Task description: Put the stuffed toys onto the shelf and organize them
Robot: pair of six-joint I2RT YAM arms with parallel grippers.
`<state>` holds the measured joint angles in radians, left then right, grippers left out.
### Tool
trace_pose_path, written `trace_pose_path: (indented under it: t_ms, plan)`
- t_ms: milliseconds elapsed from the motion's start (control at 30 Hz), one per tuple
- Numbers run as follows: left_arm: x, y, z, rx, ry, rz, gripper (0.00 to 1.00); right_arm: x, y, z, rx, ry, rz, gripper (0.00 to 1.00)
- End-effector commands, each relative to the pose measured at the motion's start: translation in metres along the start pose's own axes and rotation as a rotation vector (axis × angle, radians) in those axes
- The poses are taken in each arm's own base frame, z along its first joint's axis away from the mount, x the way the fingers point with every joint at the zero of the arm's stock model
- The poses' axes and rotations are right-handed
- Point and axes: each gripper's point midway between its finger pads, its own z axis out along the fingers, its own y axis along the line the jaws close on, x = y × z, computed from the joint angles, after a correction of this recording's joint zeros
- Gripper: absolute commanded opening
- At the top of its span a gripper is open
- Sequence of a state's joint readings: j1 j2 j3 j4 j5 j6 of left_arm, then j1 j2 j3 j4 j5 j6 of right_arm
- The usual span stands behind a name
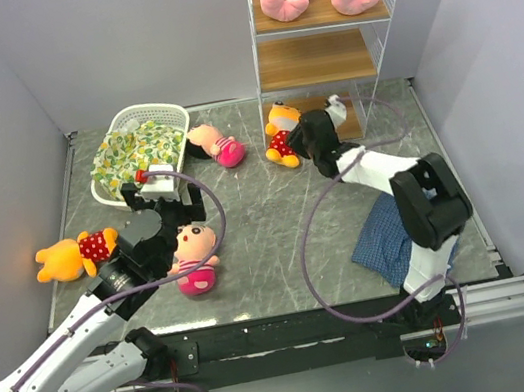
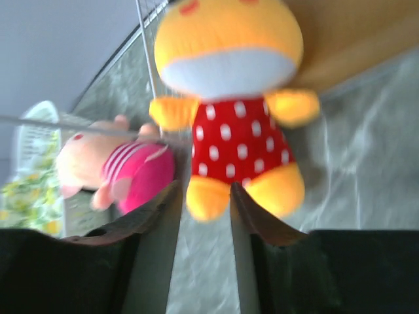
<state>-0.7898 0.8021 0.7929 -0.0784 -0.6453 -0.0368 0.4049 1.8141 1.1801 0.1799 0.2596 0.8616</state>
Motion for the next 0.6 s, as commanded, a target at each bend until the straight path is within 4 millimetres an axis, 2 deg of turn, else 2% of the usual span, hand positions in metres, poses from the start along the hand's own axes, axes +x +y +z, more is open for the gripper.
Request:
trace_pose_path:
  t_ms: [0,33,133,200,233,367,567]
  plan:
    - [-0.015,0.004,-0.001,-0.017,-0.038,-0.009,0.96,-0.006,0.016,-0.027,-0.032,0.036,0.328,0.46]
    - [-0.013,0.004,-0.001,-0.016,-0.034,-0.005,0.96,0.004,0.007,-0.029,0.008,0.074,0.356,0.47]
    - [-0.014,0.003,0.000,-0.014,-0.031,-0.005,0.96,0.017,0.000,-0.029,0.009,0.110,0.512,0.52]
    - [-0.013,0.004,0.000,-0.019,-0.029,-0.004,0.96,0.020,-0.005,-0.028,0.041,0.106,0.559,0.55]
    - [-0.012,0.004,0.000,-0.019,-0.027,-0.001,0.96,0.014,-0.005,-0.026,0.049,0.098,0.580,0.56]
    - [-0.012,0.005,0.000,-0.023,-0.029,0.002,0.96,0.026,-0.019,-0.018,0.127,0.145,0.710,0.57]
    - [-0.012,0.005,0.000,-0.022,-0.029,0.002,0.96,0.034,-0.030,-0.007,0.165,0.150,0.784,0.58]
